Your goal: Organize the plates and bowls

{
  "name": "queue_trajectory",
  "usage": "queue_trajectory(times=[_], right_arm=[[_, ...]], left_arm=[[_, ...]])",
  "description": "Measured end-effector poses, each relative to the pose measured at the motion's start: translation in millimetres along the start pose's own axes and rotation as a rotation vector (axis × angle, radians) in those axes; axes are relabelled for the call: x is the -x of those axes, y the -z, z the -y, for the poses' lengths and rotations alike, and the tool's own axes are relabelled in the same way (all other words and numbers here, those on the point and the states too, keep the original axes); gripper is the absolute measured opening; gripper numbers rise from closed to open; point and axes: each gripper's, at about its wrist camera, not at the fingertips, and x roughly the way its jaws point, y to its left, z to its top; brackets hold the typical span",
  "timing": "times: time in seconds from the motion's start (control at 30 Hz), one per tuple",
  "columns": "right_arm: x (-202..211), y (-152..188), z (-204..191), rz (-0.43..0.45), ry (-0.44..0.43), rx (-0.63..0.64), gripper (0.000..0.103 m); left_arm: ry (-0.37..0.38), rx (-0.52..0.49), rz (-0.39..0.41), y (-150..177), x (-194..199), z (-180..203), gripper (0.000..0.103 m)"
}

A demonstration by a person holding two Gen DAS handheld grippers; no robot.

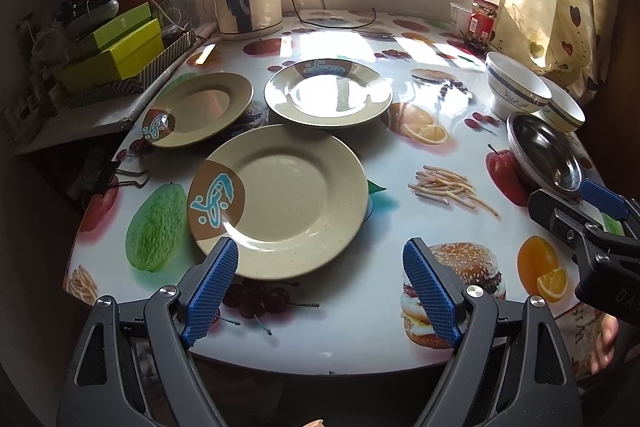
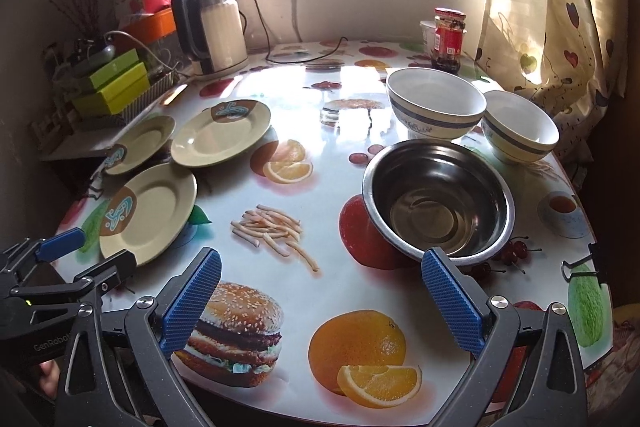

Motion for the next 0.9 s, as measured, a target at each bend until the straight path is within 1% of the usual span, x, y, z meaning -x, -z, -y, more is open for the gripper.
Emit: queue_trajectory(times=[0.07, 0.17, 0.23, 0.37, 0.63, 0.9], right_arm=[[-1, 0, 1, 0.004, 0.006, -0.009, 0.102], [-3, -1, 3, -0.004, 0.016, -0.016, 0.102], [-6, 0, 4, -0.017, 0.023, -0.022, 0.102], [-10, 3, 4, -0.038, 0.008, -0.028, 0.102], [-10, 3, 2, -0.033, 0.006, -0.025, 0.102], [-9, 3, 2, -0.032, 0.007, -0.018, 0.102]], left_arm=[[0.013, -0.005, -0.003, 0, -1, 2, 0.085], [-0.018, -0.023, -0.017, 0, -4, 5, 0.085], [-0.018, -0.018, -0.018, 0, -4, 4, 0.085], [-0.027, -0.017, -0.012, 1, -2, 4, 0.085], [-0.035, -0.012, 0.003, 0, 2, 5, 0.085], [-0.034, -0.009, 0.001, 0, 2, 5, 0.085]])
